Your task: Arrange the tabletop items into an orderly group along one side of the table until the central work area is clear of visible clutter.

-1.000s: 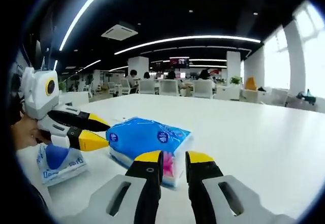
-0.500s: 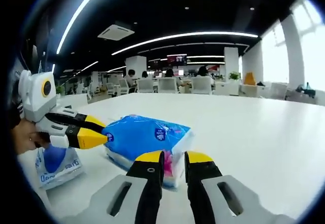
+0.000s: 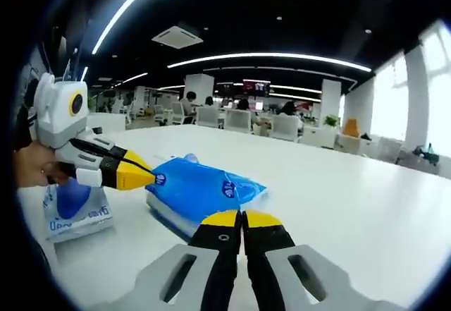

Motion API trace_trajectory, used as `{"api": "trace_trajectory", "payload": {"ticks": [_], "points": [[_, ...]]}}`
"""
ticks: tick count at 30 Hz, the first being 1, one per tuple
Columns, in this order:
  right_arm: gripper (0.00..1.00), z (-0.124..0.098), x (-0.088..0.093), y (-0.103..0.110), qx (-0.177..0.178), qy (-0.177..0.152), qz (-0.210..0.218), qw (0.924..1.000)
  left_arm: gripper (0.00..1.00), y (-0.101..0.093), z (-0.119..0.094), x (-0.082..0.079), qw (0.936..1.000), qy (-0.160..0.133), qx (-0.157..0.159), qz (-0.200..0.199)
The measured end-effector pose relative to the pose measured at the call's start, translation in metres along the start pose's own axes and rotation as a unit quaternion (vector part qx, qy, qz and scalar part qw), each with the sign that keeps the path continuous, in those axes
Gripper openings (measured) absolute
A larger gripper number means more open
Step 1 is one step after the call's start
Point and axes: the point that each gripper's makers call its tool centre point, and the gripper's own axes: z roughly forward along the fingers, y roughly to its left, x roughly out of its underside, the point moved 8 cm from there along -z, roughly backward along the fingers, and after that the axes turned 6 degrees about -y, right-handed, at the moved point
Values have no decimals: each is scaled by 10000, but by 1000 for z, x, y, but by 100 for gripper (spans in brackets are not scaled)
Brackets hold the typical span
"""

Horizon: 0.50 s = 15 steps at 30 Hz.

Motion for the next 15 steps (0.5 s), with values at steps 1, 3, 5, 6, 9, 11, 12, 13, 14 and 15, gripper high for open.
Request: {"api": "trace_trajectory", "payload": {"ticks": [1,3,5,6,9,11,12,13,14,15], "points": [[0,-1,-1,0,9,-23,-17,10000,0,-1,0,-1,10000,-7,9,58],[0,-2,-2,0,18,-27,-104,9999,0,-1,0,-2,9999,-23,18,125],[0,-5,-3,0,9,-40,-148,9999,0,-3,-1,-4,9999,-47,42,149],[0,-7,-4,0,23,-65,-187,9998,0,-3,-2,-6,9997,-66,53,210],[0,-9,-8,1,63,-104,-442,9990,0,-5,-2,-9,9992,-84,40,385],[0,-13,-10,3,103,-131,-597,9981,0,-7,-3,-12,9988,-92,46,484],[0,-14,-11,2,118,-153,-608,9980,0,-7,-3,-13,9986,-96,61,513],[0,-15,-12,2,118,-159,-610,9979,0,-7,-4,-14,9985,-123,54,523],[0,-16,-12,1,126,-162,-588,9981,0,-7,-4,-15,9985,-146,51,524],[0,-18,-12,2,151,-190,-603,9979,0,-9,-5,-17,9985,-153,56,530]]}}
